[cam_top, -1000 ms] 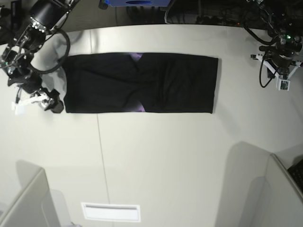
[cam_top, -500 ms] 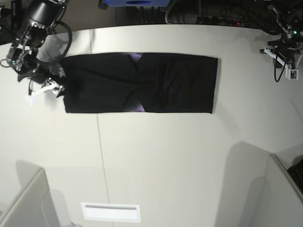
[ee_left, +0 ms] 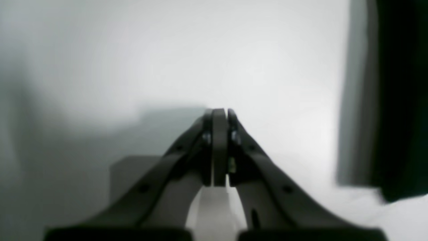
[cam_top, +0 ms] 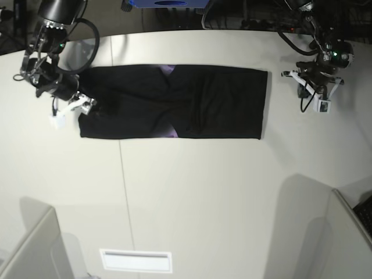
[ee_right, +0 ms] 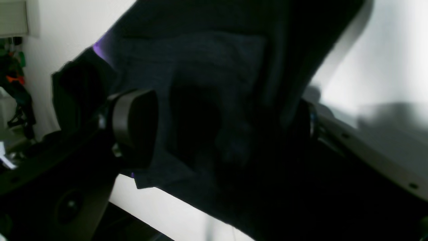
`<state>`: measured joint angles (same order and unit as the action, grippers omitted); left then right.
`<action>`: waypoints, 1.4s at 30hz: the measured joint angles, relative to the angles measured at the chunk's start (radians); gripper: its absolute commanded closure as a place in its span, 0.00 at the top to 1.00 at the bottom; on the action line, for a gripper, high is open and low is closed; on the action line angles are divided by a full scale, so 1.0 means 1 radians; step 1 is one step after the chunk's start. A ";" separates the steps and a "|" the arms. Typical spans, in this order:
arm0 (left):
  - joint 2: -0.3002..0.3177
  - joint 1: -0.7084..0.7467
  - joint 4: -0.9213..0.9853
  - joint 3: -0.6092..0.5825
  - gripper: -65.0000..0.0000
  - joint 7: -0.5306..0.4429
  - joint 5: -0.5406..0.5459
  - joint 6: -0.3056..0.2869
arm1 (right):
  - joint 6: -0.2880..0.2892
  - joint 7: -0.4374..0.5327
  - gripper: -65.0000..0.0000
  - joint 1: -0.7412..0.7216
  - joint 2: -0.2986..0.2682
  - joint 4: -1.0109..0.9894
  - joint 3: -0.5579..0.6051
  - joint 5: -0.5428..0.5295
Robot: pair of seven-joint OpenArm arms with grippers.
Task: Fold the T-shirt properly
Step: 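Grasp the folded bundle with both grippers and push its ends together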
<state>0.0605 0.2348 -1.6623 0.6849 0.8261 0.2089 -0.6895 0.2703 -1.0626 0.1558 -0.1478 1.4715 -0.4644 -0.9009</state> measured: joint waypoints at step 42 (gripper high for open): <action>-0.063 -0.015 0.000 -0.632 0.00 -0.030 0.027 0.268 | -0.424 -0.035 0.00 -0.039 -0.047 0.472 0.440 0.054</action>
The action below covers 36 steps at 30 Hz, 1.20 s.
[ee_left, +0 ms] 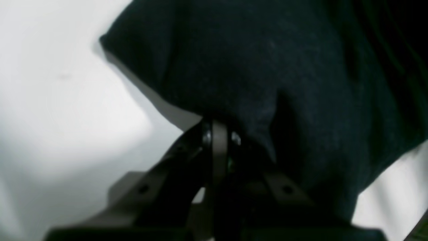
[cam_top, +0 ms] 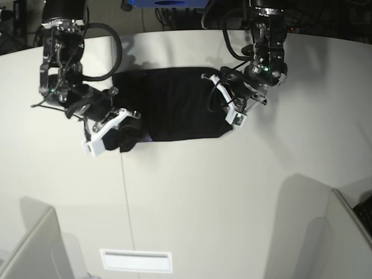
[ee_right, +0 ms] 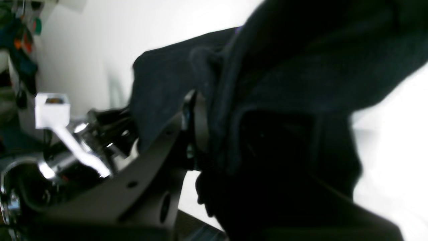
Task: Fold the T-shirt properly
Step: 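Grasp the folded bundle with both grippers and push its ends together, then fold the bundle over with the right gripper while the left withdraws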
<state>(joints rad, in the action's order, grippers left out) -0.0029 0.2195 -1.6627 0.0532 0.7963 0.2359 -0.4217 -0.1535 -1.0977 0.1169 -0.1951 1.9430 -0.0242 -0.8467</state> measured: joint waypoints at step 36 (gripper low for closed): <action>0.003 0.000 -0.003 0.009 0.00 0.005 -0.001 0.000 | -0.015 0.003 0.00 0.033 0.248 0.024 0.234 0.008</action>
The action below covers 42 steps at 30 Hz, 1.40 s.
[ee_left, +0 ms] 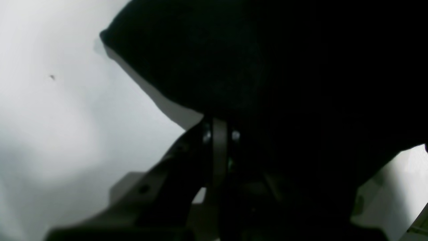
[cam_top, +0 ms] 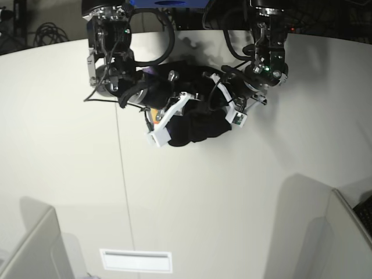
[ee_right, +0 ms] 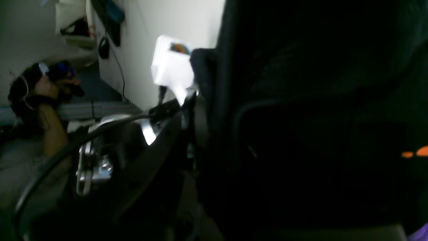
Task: Fold the T-shirt properly
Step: 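Fold the bundle over with the right gripper while the left withdraws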
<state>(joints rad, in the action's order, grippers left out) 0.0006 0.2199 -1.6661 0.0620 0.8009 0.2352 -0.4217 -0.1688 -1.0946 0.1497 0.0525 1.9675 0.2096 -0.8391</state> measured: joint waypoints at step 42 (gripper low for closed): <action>0.097 0.320 -0.186 0.688 0.00 0.032 0.183 -0.193 | -0.004 0.160 0.07 -0.054 -0.001 -0.161 0.051 0.078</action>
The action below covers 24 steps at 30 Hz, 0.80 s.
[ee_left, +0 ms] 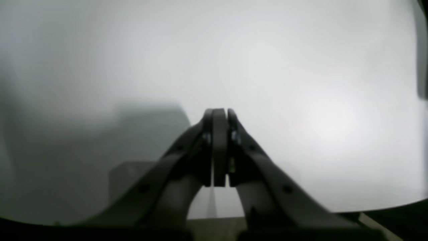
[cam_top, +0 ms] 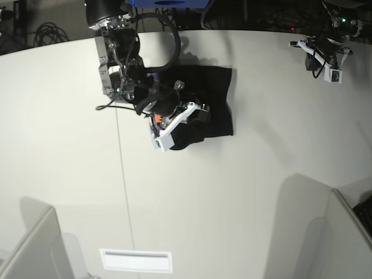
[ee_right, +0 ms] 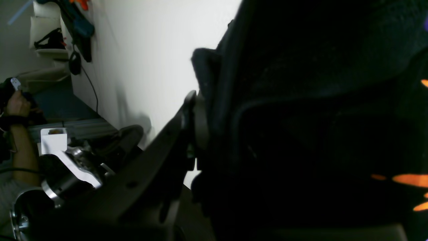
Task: Fold the T-shirt properly
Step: 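Fold the bundle over with the right gripper while the left withdraws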
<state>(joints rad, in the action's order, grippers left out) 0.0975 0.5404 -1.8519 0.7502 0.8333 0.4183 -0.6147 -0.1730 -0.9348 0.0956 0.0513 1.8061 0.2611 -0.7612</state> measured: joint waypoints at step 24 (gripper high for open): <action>0.008 -0.003 0.003 0.002 0.00 0.001 0.002 0.000 | 0.001 0.124 0.40 -0.098 -0.053 0.151 0.243 -0.019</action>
<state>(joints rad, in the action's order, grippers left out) 0.1055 0.5377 -1.8492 0.7525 0.8341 0.4206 -0.6151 -0.1719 -0.8108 -0.0025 -0.0021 1.9572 0.5045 -0.7807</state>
